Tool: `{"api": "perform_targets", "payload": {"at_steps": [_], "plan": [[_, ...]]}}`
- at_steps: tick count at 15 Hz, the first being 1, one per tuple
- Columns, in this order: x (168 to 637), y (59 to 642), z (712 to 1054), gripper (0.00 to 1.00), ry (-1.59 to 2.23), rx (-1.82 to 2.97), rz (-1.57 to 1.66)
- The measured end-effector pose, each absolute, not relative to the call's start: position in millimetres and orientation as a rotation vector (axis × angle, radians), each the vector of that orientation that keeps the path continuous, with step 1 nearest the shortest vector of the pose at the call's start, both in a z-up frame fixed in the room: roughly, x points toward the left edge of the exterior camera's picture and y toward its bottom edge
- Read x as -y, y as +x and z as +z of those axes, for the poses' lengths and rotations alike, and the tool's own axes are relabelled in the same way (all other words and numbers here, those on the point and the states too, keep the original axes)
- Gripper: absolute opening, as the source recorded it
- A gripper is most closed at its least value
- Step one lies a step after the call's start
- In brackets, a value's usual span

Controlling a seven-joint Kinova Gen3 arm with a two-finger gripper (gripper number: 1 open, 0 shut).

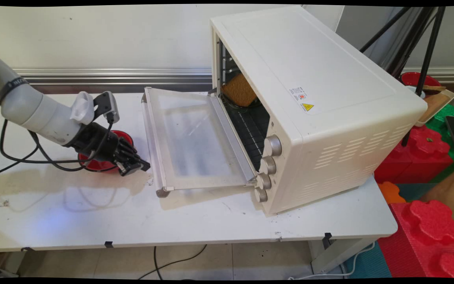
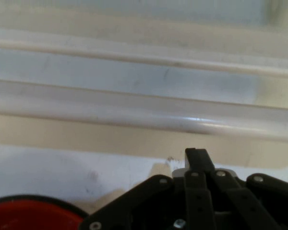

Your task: Close the oven

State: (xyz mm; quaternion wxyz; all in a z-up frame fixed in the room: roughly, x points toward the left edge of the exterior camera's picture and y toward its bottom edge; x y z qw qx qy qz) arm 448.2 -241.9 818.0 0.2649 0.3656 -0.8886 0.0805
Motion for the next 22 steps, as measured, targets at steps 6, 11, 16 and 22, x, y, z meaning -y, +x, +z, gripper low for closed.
{"api": "perform_targets", "payload": {"at_steps": [6,11,16,22], "plan": [[246.5,441.2,811.4,0.0,0.967,2.364,0.259],[247.6,439.7,814.8,0.0,0.948,2.329,0.298],[248.5,441.1,824.0,0.0,0.929,2.298,0.336],[254.0,440.6,839.8,0.0,0.896,2.259,0.381]]}}
